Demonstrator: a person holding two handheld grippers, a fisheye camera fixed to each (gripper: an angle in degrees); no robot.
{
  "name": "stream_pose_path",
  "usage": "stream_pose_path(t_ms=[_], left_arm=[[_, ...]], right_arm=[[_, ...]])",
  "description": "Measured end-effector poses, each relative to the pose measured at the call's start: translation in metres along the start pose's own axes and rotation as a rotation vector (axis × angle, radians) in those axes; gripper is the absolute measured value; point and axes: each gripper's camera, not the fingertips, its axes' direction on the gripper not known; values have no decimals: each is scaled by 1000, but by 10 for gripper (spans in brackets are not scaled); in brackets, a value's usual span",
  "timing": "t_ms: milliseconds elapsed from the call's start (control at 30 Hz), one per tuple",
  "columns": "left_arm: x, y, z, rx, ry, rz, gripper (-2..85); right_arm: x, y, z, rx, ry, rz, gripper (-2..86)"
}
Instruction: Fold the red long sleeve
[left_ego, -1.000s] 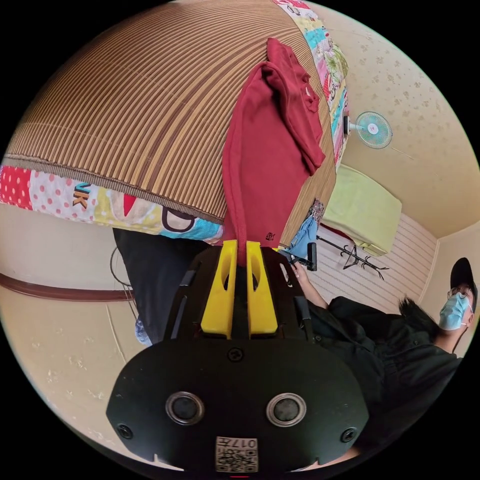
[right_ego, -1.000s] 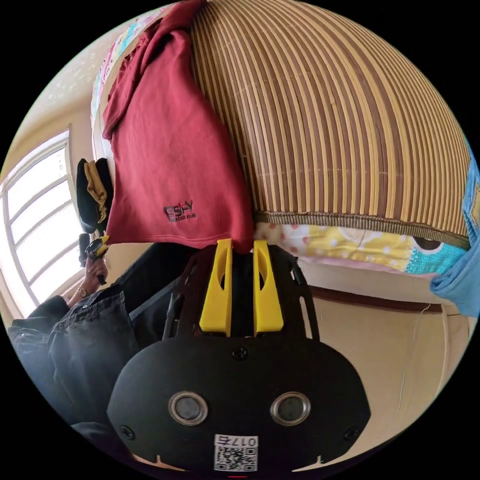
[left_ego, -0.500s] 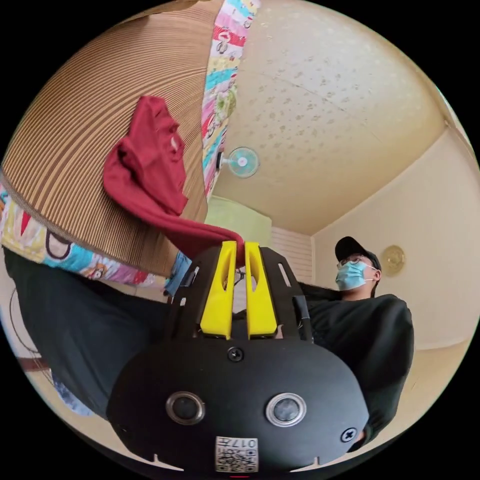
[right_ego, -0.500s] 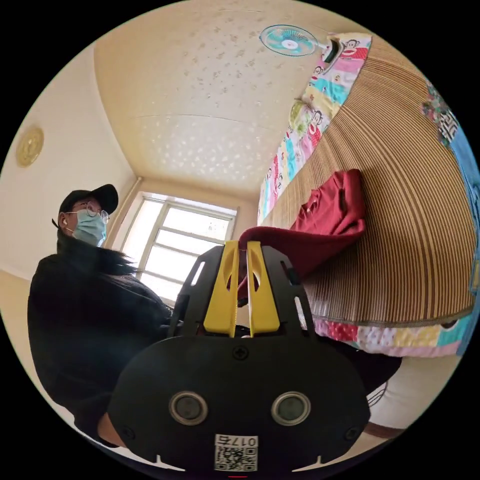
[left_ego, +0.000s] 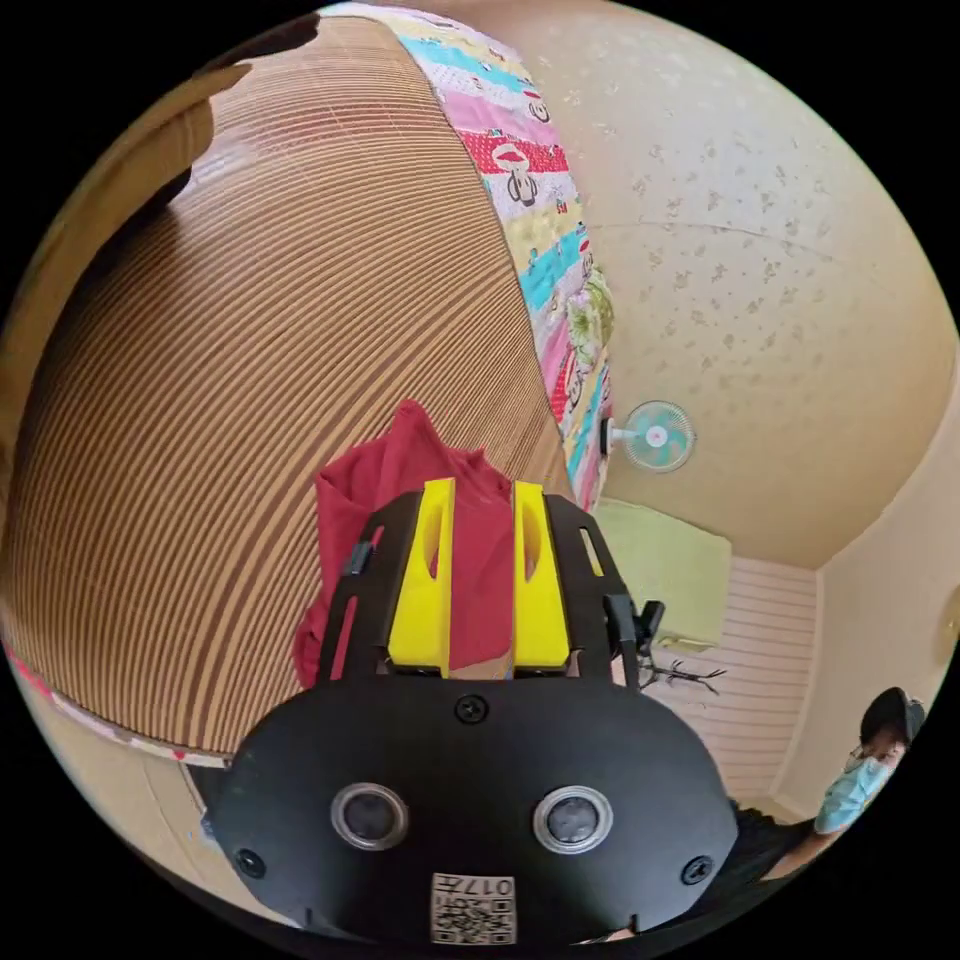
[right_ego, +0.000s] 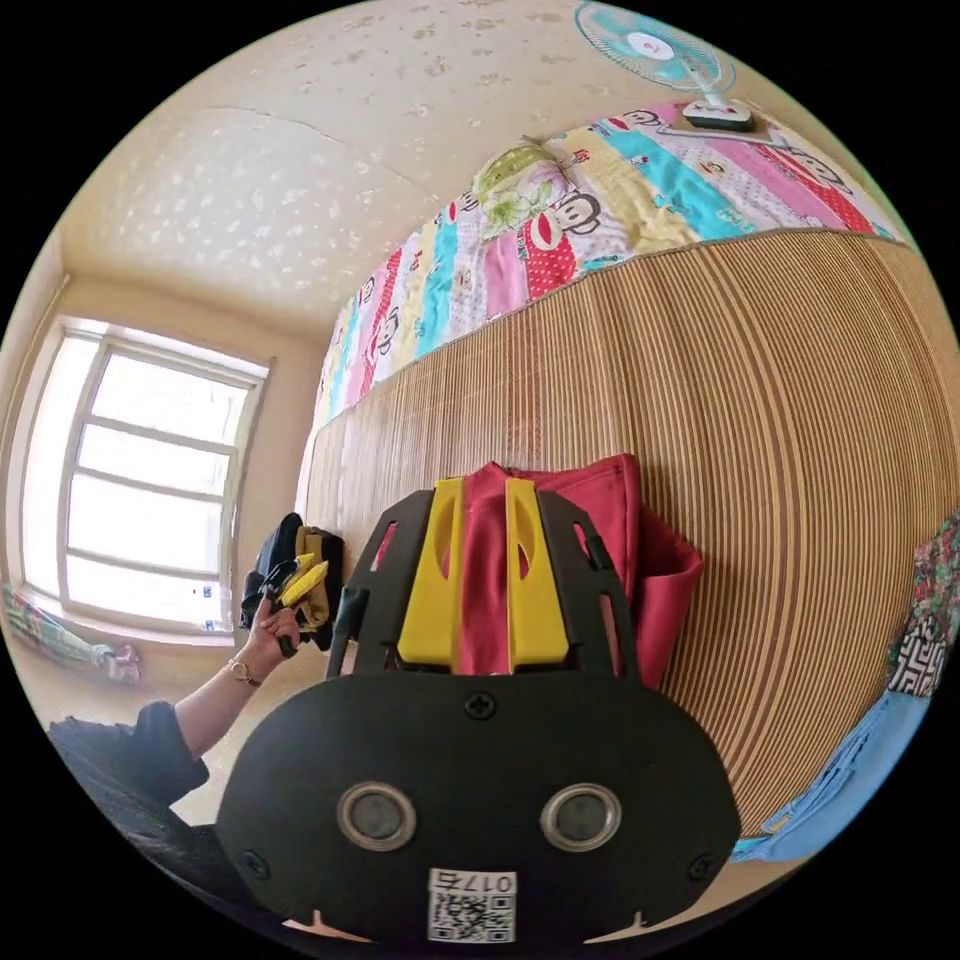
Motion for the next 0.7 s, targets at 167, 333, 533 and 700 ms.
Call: stream_pose_path(t_ms=[167, 333, 533, 700], left_arm=[[-55, 83, 26, -90, -23, -26, 163], [-121, 142, 74, -59, 43, -263, 185], [-143, 142, 127, 73, 130, -422, 119], [-93, 130, 140, 85, 231, -189, 53]], right_arm=[[-28, 71, 63, -143, 180, -67, 69], [-37, 94, 151, -358, 384, -115, 61], [-16, 80, 185, -412, 404, -191, 39], [0, 65, 159, -459, 340, -216, 15]])
